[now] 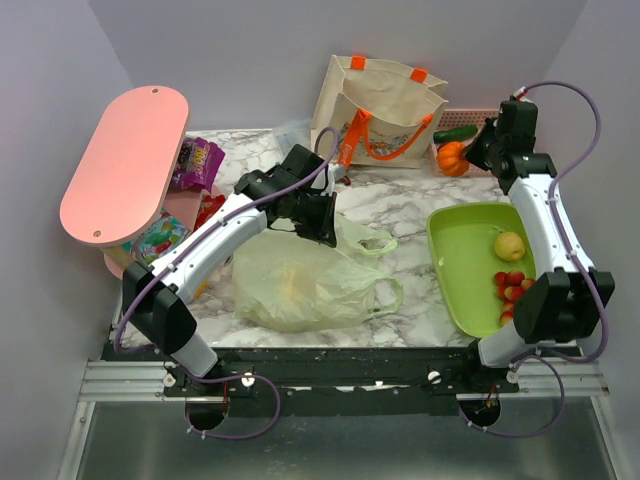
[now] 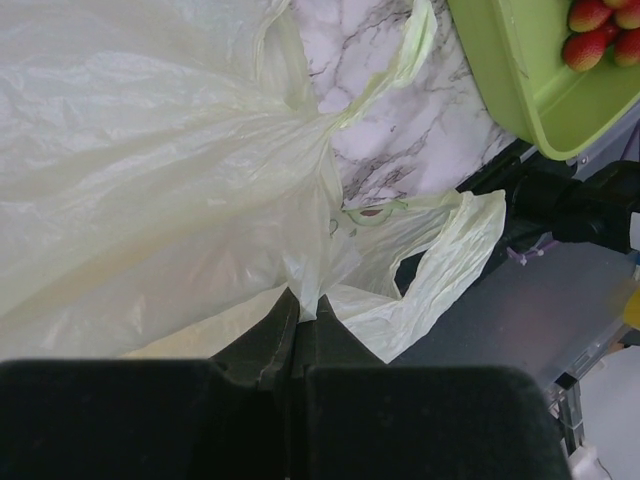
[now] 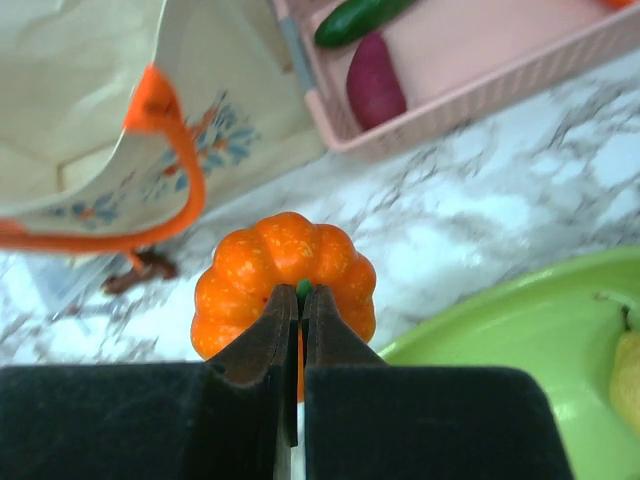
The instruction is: Place the food into the grocery bag and tie it
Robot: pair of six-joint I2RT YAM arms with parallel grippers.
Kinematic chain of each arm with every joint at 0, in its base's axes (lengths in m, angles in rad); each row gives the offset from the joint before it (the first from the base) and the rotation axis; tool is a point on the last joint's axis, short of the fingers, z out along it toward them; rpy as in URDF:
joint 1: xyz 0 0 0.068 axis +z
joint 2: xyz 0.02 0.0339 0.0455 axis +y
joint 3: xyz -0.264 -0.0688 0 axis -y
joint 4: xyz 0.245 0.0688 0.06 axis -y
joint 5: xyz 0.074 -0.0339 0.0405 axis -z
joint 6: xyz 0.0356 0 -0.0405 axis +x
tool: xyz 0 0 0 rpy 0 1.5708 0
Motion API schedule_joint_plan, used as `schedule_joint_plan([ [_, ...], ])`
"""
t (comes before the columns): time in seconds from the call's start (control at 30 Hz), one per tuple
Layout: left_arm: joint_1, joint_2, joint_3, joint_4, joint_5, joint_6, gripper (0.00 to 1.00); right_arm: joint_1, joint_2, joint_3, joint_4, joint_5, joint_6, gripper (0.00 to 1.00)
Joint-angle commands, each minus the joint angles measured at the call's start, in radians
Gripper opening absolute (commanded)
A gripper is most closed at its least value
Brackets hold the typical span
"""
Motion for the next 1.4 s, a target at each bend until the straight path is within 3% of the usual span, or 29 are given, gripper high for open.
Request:
schedule_joint_plan([
  [0.0,0.0,-0.042,0.027,-0.07,-0.026,0.016,0.0,0.001,-0.131,-0.112,-0.044,-0.164,0.045,0.01],
  [0.2,0.0,-0.053,0.02,-0.068,-0.03,0.001,0.0,0.001,-0.316,-0.286,-0.11,-0.377,0.066,0.01],
  [0.43,0.0,-0.051,0.043,-0.056,-0.045,-0.034,0.0,0.001,-0.522,-0.485,-0.195,-0.48,0.078,0.01],
  [0.77,-0.001,-0.006,0.128,-0.085,-0.099,-0.036,0.0,0.102,-0.623,-0.708,-0.222,-0.505,0.18,0.01],
  [1.0,0.0,-0.019,0.107,-0.07,-0.06,-0.033,0.0,0.301,-0.557,-0.765,-0.113,-0.388,0.284,0.01],
  [1.2,0.0,-0.047,0.086,-0.074,-0.044,-0.019,0.0,0.349,-0.435,-0.681,-0.105,-0.303,0.244,0.01],
  [1.37,0.0,-0.076,0.066,-0.086,-0.046,-0.009,0.0,0.349,-0.39,-0.566,-0.18,-0.073,0.152,0.01],
])
